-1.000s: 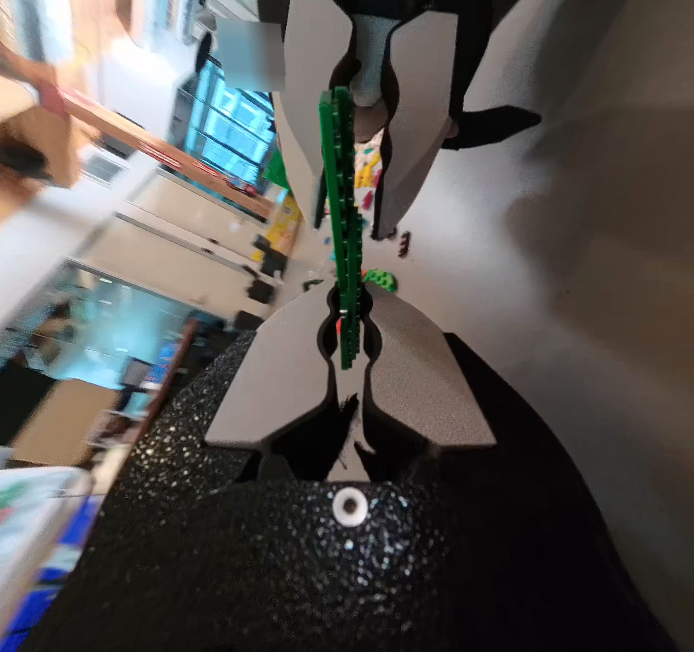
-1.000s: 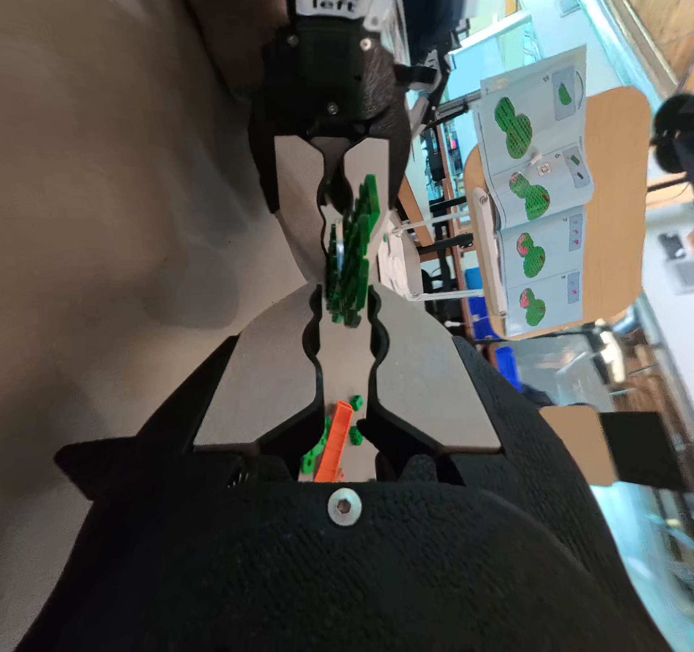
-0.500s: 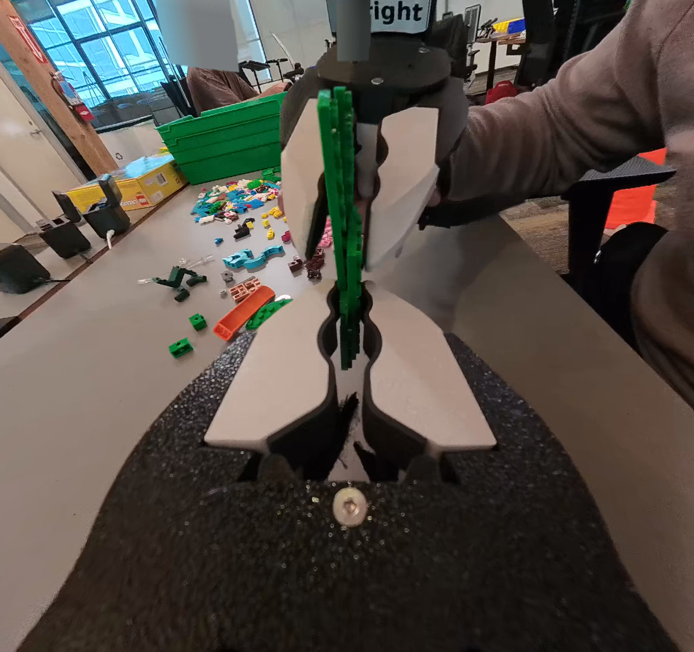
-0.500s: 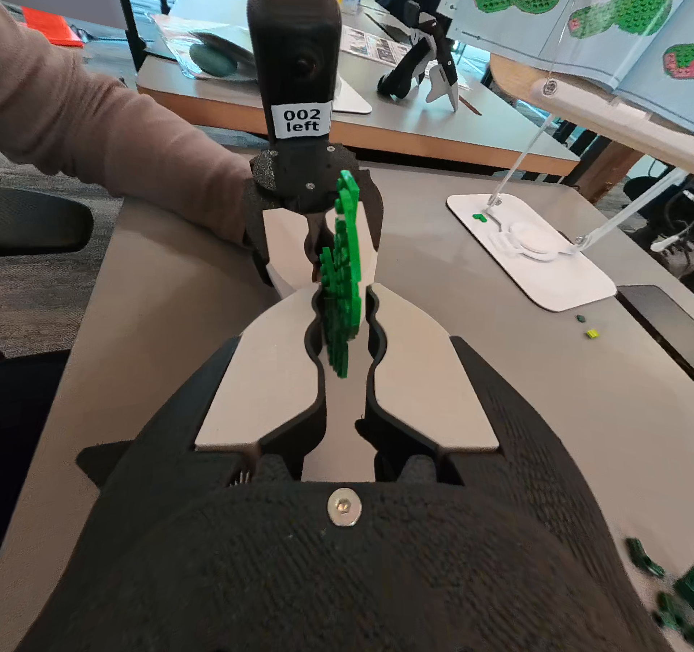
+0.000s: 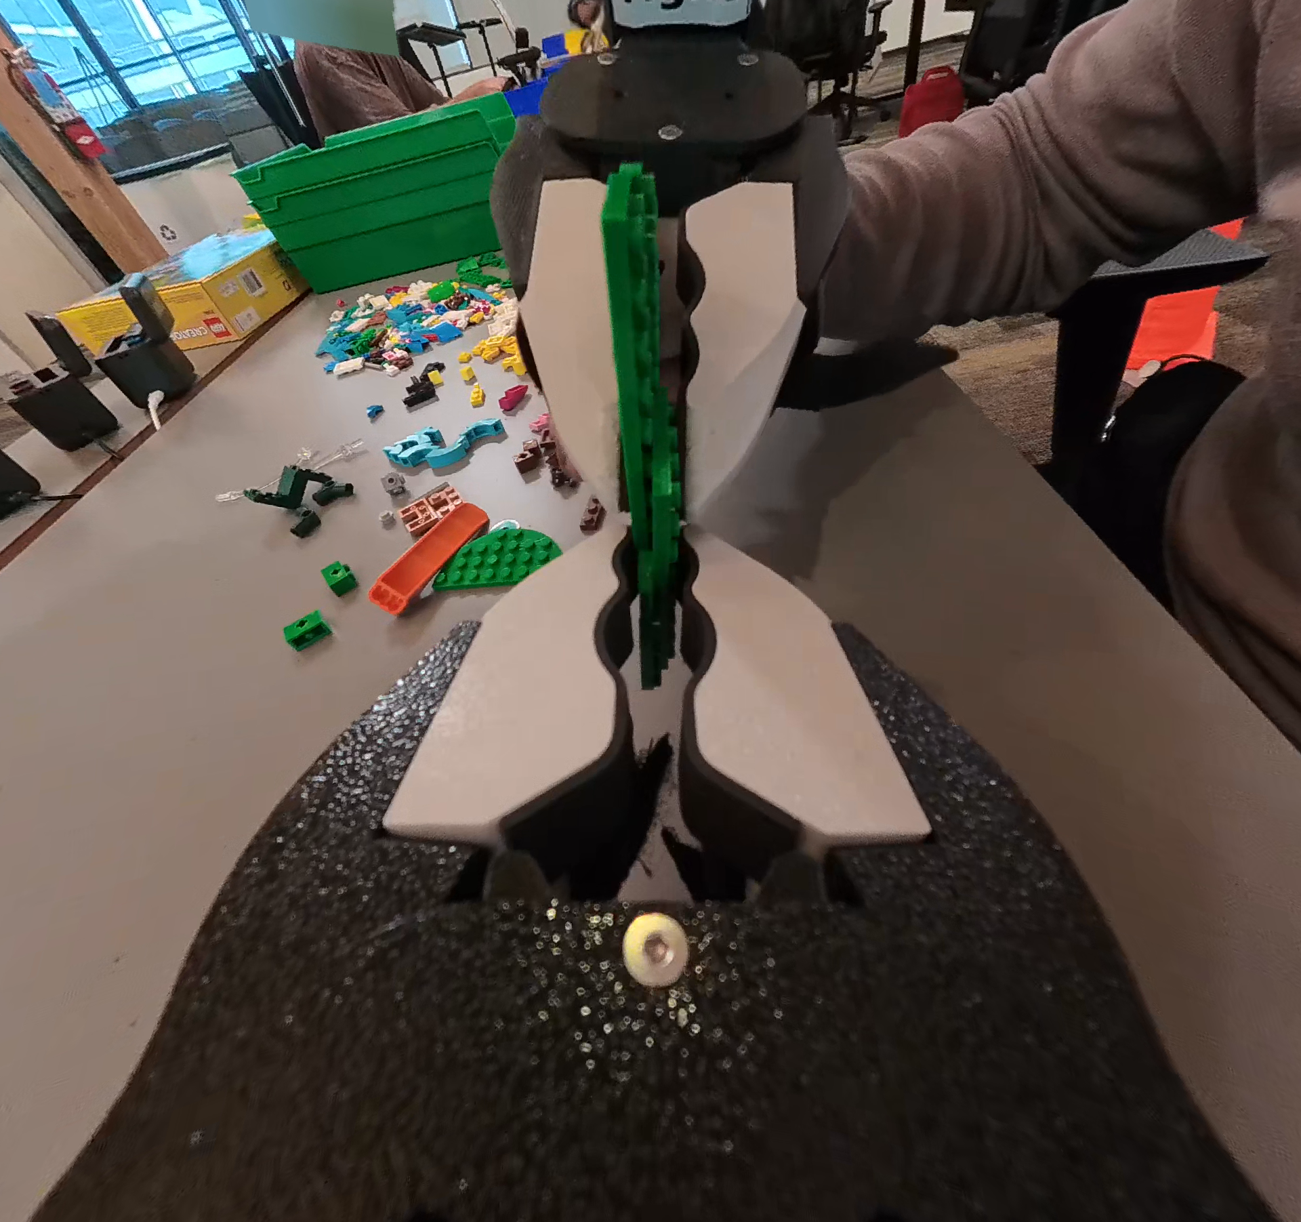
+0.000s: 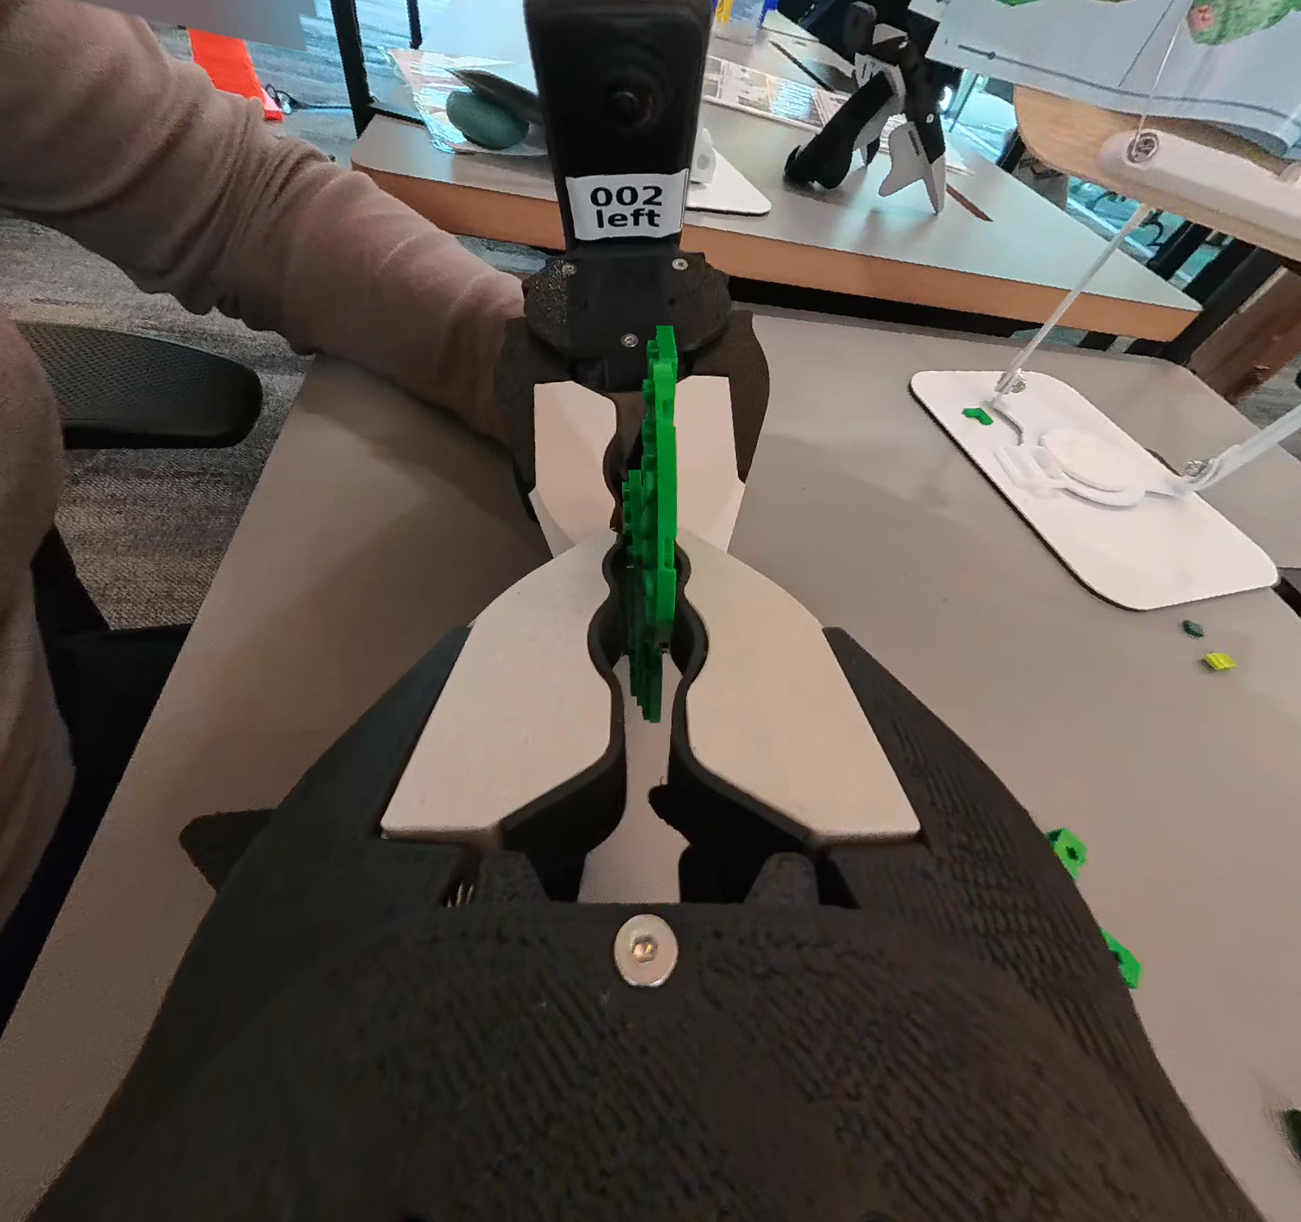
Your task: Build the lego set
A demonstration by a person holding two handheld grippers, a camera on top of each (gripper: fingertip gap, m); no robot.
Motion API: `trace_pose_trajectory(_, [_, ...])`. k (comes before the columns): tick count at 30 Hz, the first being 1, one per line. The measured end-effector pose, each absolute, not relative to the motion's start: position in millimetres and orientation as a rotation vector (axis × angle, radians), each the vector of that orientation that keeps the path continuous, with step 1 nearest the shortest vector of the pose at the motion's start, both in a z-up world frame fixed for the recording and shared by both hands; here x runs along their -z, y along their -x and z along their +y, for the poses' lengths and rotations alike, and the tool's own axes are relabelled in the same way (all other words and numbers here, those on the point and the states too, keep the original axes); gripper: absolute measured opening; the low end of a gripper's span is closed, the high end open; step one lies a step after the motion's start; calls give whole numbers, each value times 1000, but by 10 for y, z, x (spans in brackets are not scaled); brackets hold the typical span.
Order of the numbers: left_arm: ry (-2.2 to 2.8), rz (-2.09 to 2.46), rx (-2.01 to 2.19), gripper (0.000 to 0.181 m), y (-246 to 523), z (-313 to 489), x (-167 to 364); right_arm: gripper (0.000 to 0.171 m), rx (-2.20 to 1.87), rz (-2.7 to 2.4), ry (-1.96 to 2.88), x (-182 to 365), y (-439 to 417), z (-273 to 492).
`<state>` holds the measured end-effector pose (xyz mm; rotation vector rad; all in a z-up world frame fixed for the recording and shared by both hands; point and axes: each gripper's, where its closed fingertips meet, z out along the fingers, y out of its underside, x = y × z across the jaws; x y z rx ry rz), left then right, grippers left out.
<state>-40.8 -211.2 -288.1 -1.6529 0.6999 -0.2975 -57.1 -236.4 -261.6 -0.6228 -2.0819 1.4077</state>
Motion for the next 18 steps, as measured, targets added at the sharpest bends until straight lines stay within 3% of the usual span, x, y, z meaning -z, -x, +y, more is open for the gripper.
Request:
trace_pose_trajectory(6, [1673, 745, 282, 9, 364, -2125, 2935, 21, -1423, -2050, 608, 2588, 568, -2373])
trace_pose_trajectory(9, [1676, 726, 289, 9, 391, -2120, 2926, 9, -1412, -2042, 575, 2580, 562, -2400])
trace_pose_trajectory(17, [1620, 757, 180, 9, 401, -2114, 2908, 7, -1365, -2029, 467, 2581, 538, -2423])
trace_pose_trajectory(18, [1600, 736, 130, 16, 431, -2088, 2882, 7, -1355, -2017, 450, 2570, 537, -2417])
